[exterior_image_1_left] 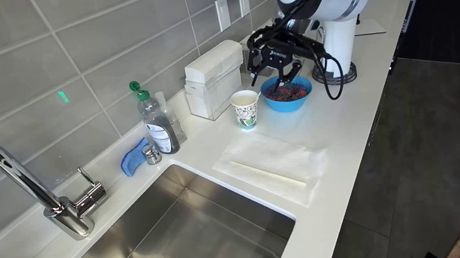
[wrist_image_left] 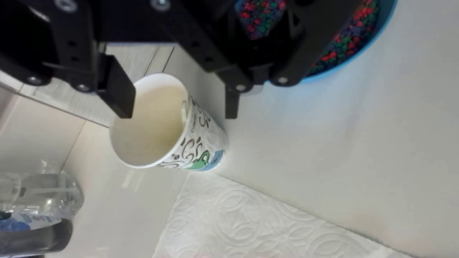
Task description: Pick up the white knife, then place it on the paper towel
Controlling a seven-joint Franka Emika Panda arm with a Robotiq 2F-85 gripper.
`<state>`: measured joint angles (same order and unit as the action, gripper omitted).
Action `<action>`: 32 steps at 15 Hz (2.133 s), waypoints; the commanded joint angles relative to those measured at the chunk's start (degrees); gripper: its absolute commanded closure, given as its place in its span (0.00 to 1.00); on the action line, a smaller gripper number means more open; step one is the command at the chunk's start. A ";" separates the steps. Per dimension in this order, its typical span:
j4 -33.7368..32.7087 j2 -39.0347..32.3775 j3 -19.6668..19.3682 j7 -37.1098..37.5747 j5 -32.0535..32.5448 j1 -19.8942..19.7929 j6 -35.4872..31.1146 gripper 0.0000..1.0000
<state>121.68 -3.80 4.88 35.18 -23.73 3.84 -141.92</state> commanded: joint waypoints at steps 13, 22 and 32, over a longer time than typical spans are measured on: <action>-2.66 -5.46 -0.36 2.96 1.21 1.50 -3.74 0.80; -2.69 -5.59 -0.36 2.24 3.10 2.21 -4.32 0.99; -0.63 -1.35 -0.33 5.78 8.98 3.42 -3.51 0.99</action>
<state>119.20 -7.55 4.86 38.10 -16.68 6.37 -144.91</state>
